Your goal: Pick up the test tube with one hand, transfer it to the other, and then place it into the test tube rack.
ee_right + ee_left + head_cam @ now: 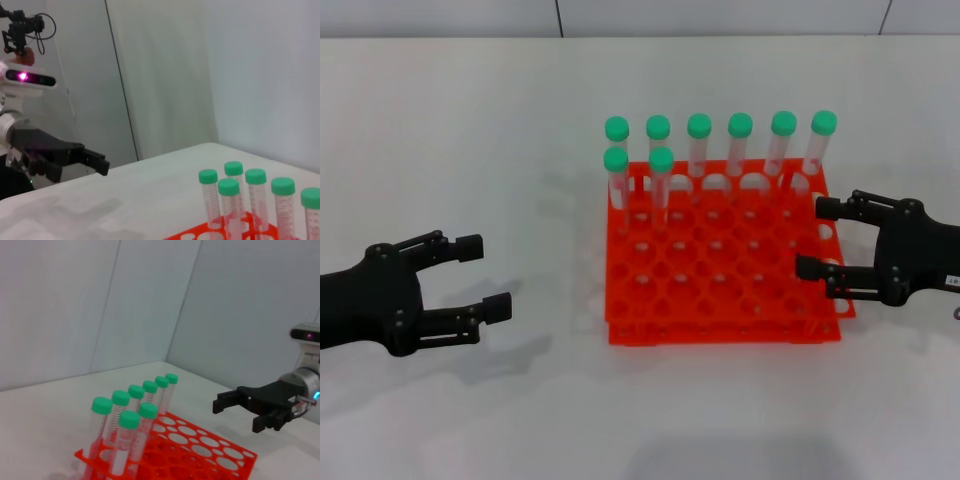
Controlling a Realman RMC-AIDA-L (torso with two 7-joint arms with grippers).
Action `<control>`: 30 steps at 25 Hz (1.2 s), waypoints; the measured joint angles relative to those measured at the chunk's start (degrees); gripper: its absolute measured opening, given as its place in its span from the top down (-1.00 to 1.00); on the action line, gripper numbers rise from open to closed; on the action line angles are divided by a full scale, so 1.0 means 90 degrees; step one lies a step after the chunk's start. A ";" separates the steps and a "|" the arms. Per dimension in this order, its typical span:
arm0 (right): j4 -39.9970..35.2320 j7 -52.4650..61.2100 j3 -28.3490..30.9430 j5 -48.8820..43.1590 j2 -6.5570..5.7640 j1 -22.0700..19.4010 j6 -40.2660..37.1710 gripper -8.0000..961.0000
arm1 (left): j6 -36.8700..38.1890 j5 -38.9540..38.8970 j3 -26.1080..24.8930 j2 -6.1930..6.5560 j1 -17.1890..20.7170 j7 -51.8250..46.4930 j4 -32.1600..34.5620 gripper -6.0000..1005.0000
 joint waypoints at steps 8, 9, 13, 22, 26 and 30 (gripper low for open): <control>0.0010 0.0079 -0.0017 -0.0173 -0.0051 0.0046 -0.0035 -0.72 | 0.0112 0.0136 -0.0012 0.0112 -0.0200 0.0000 -0.0215 -0.78; 0.0010 0.0087 -0.0017 -0.0184 -0.0052 0.0050 -0.0035 -0.72 | 0.0113 0.0139 -0.0013 0.0113 -0.0205 0.0000 -0.0221 -0.78; 0.0010 0.0111 -0.0039 -0.0190 -0.0072 0.0056 -0.0021 -0.72 | 0.0126 0.0146 -0.0077 0.0113 -0.0209 0.0000 -0.0225 -0.78; 0.0010 0.0218 -0.0054 -0.0360 -0.0087 0.0096 -0.0026 -0.72 | 0.0132 0.0155 -0.0096 0.0110 -0.0223 0.0000 -0.0225 -0.78; 0.0010 0.0225 -0.0059 -0.0364 -0.0090 0.0096 -0.0020 -0.72 | 0.0132 0.0156 -0.0094 0.0099 -0.0223 0.0000 -0.0225 -0.78; 0.0011 0.0225 -0.0063 -0.0364 -0.0097 0.0075 -0.0002 -0.72 | 0.0122 0.0156 -0.0091 0.0079 -0.0222 0.0000 -0.0225 -0.78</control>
